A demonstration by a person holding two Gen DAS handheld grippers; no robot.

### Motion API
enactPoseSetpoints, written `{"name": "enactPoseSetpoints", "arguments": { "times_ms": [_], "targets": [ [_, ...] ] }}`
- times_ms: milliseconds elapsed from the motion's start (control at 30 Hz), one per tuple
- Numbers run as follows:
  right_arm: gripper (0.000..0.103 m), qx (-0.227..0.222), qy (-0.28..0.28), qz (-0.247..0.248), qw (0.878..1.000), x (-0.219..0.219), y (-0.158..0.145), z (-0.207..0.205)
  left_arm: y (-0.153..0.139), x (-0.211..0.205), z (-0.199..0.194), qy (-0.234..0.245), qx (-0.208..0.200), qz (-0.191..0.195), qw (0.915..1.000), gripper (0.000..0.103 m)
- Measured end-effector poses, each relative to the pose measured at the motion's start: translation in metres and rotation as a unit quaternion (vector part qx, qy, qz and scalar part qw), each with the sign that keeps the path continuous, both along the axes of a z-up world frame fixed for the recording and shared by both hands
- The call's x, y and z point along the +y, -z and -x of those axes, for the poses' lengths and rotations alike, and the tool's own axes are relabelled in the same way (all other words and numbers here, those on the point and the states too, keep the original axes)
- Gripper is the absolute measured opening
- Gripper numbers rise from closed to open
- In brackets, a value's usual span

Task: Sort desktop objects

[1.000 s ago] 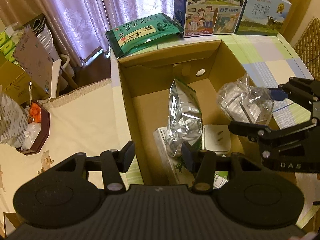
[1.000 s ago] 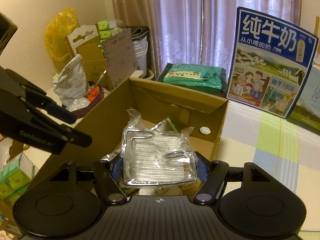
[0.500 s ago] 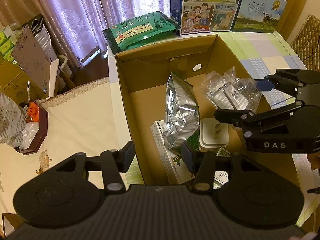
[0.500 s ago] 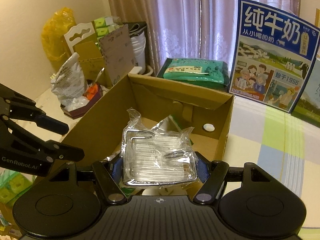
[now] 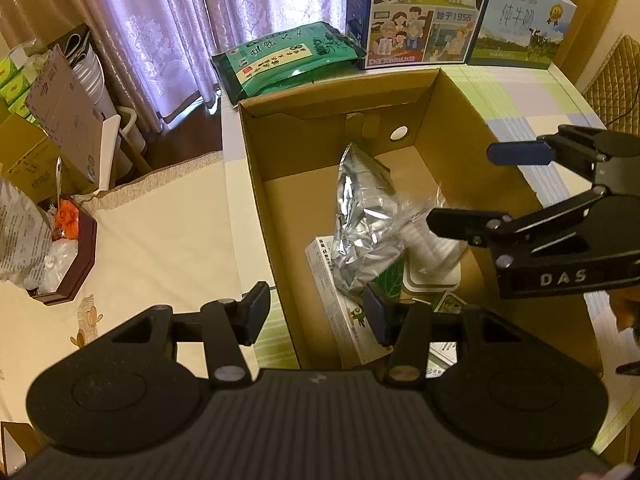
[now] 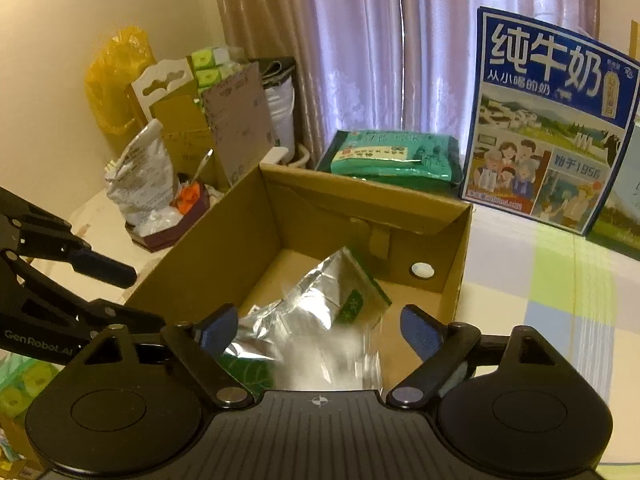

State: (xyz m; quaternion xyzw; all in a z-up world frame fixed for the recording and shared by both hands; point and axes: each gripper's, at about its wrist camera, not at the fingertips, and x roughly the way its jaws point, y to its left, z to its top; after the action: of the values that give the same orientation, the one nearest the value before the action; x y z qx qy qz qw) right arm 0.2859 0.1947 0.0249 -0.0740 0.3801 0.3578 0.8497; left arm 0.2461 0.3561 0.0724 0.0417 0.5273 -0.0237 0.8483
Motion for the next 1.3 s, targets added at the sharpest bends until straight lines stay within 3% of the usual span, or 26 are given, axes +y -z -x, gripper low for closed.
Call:
{"name": "enactPoseSetpoints", "arguments": {
  "times_ms": [567,833,1033,1300],
  "targets": [
    [0.088,0.007,0.008,-0.002,1.000,-0.011,-0.005,0.001,0.003,-0.002,0.005,-0.014,-0.005,0.013,0.9998,0.052],
    [0.097,0.012,0.008,0.011,1.000,-0.022,-0.011,0.015,0.003,-0.003,0.018,-0.027,-0.008,0.021,0.9994,0.068],
    [0.099,0.027,0.007,0.024,0.999,-0.031,-0.014,0.035,-0.001,-0.005,0.038,-0.044,-0.022,0.025,0.9985,0.084],
    [0.101,0.044,0.006,0.017,0.999,-0.042,-0.023,0.072,-0.014,-0.017,0.079,-0.062,-0.040,0.010,0.9972,0.095]
  ]
}}
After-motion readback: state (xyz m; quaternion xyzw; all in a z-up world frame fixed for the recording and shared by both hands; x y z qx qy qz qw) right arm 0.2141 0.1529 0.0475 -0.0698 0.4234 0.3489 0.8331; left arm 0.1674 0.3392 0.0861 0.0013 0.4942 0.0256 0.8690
